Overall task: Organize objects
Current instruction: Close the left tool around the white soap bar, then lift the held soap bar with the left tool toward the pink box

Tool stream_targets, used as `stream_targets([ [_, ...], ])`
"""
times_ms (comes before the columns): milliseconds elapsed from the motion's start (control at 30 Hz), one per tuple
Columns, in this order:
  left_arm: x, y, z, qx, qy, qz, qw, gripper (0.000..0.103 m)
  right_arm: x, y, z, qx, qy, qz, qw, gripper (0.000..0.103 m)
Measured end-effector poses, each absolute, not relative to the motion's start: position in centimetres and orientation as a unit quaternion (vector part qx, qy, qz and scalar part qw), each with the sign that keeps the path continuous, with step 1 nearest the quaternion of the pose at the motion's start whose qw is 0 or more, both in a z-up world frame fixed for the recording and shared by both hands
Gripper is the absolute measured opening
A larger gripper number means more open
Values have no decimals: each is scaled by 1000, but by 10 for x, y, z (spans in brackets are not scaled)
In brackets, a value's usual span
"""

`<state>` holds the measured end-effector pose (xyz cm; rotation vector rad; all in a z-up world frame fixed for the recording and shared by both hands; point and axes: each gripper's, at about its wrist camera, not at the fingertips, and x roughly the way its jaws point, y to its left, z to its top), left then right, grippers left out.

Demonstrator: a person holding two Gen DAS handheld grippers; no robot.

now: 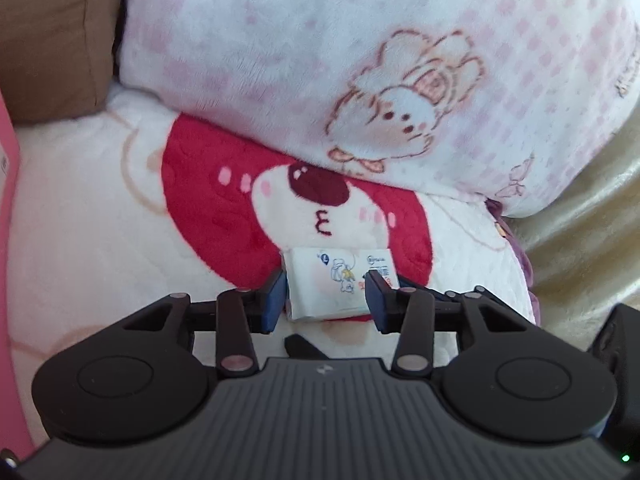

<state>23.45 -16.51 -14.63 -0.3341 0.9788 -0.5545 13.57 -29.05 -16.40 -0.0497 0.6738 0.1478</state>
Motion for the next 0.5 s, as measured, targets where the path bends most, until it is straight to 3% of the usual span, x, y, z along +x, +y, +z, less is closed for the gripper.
stream_targets([
  [200,228,-167,-151,-147,452,-261,840,33,136,-294,-163,-19,343,63,937,72],
  [500,209,-164,-135,-119,464,-257,839,32,127,-286,-154,-9,380,72,922,71],
])
